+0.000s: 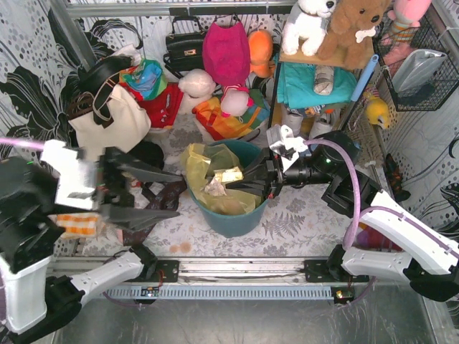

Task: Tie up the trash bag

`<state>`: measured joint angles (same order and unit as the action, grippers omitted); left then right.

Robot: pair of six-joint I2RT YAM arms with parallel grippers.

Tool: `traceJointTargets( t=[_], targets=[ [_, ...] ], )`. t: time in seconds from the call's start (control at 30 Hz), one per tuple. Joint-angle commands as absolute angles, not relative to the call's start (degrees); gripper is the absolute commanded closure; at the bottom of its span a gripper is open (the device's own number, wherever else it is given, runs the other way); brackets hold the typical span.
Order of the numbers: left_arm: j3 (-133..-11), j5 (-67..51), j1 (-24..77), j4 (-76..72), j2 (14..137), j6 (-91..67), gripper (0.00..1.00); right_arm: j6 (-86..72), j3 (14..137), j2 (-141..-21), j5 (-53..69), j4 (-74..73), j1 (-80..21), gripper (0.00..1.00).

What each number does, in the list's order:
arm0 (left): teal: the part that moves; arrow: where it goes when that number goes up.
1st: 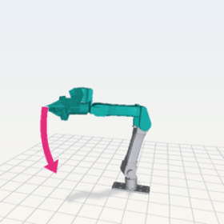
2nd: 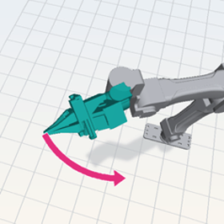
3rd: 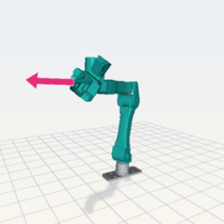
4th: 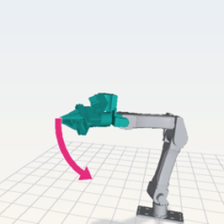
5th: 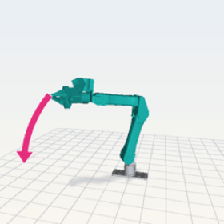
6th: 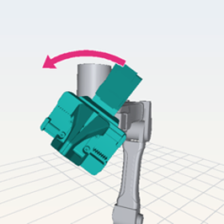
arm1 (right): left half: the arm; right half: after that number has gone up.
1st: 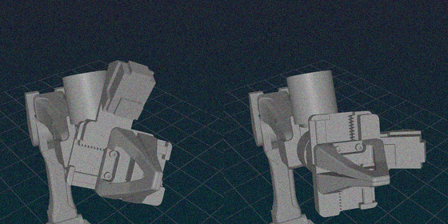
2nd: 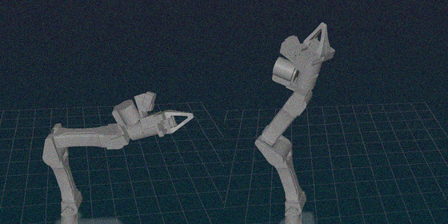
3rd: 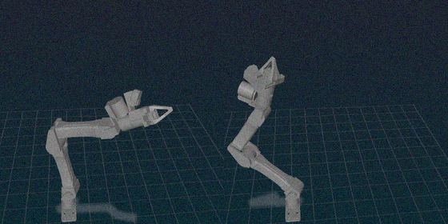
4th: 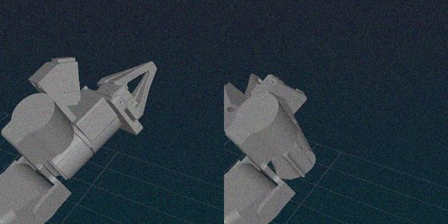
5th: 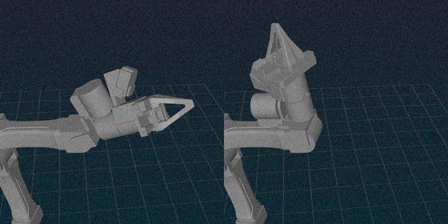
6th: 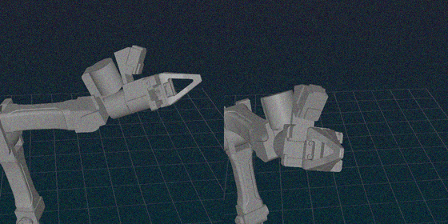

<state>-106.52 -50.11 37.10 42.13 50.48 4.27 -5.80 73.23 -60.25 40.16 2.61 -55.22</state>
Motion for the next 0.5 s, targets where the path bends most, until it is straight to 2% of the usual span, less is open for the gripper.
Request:
traceJointTargets(
  t=[0.0, 0.2, 0.47],
  targets=[
    [-97.44, -50.75, 37.26, 45.37, 51.28, 1.71, 0.33, -7.22, 71.87, -58.22, 43.40, 5.40, -55.32, 0.98],
    [-87.79, -48.21, 37.27, 40.08, 50.99, 1.93, 0.33, -7.10, 71.36, -58.11, 43.30, 3.10, -55.31, 0.98],
    [-86.35, -45.82, 37.26, 34.55, 51.94, 2.57, 0.29, -5.65, 72.26, -59.70, 44.74, -0.08, -55.32, 0.99]
  ],
)
